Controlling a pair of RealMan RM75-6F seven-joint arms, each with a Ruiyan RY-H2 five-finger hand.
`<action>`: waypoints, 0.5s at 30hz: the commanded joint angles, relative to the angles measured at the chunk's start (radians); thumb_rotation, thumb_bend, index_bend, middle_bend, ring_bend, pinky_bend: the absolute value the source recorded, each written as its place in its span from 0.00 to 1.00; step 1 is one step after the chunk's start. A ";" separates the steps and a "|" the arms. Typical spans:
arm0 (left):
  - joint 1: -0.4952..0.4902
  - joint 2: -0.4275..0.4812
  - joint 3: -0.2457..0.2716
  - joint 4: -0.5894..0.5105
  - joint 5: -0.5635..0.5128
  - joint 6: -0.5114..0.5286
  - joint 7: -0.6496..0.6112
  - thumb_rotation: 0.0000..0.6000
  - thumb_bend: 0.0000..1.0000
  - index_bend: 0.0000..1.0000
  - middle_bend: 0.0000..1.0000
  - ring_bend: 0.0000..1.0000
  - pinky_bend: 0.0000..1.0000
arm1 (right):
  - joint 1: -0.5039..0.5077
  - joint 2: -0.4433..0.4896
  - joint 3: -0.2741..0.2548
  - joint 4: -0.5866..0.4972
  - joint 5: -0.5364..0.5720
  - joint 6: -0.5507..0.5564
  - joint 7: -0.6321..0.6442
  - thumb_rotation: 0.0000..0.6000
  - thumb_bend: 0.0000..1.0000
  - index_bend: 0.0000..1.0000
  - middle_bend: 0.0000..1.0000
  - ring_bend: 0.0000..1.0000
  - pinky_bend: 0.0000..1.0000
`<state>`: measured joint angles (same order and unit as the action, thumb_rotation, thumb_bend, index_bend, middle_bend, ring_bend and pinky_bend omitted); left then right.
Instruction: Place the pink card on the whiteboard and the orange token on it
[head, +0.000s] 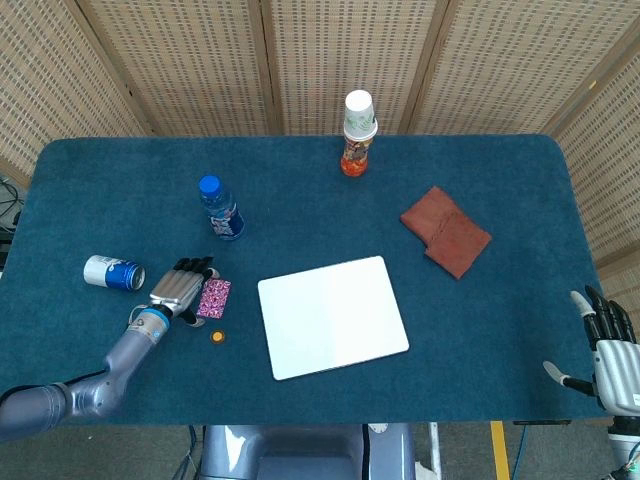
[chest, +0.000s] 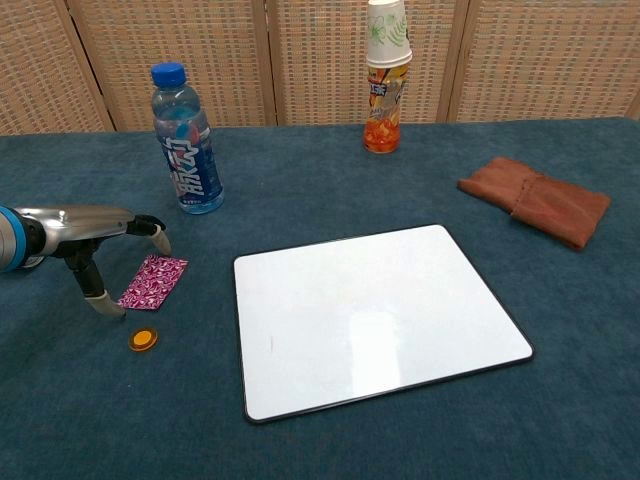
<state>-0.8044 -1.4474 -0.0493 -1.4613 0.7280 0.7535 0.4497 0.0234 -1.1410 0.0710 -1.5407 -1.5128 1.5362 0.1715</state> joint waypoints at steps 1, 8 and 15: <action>-0.004 -0.002 0.004 0.003 -0.007 0.001 0.001 1.00 0.17 0.20 0.00 0.00 0.00 | 0.000 0.000 0.000 0.000 0.000 -0.001 -0.001 1.00 0.05 0.00 0.00 0.00 0.00; -0.009 -0.024 0.016 0.028 -0.018 0.022 0.013 1.00 0.16 0.20 0.00 0.00 0.00 | 0.001 0.001 0.000 -0.002 0.001 -0.002 -0.001 1.00 0.05 0.00 0.00 0.00 0.00; -0.011 -0.036 0.020 0.037 -0.023 0.022 0.009 1.00 0.18 0.23 0.00 0.00 0.00 | 0.001 0.002 0.000 -0.003 0.002 -0.003 0.001 1.00 0.05 0.00 0.00 0.00 0.00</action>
<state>-0.8158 -1.4831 -0.0291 -1.4246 0.7050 0.7755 0.4589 0.0243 -1.1391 0.0707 -1.5442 -1.5113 1.5332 0.1727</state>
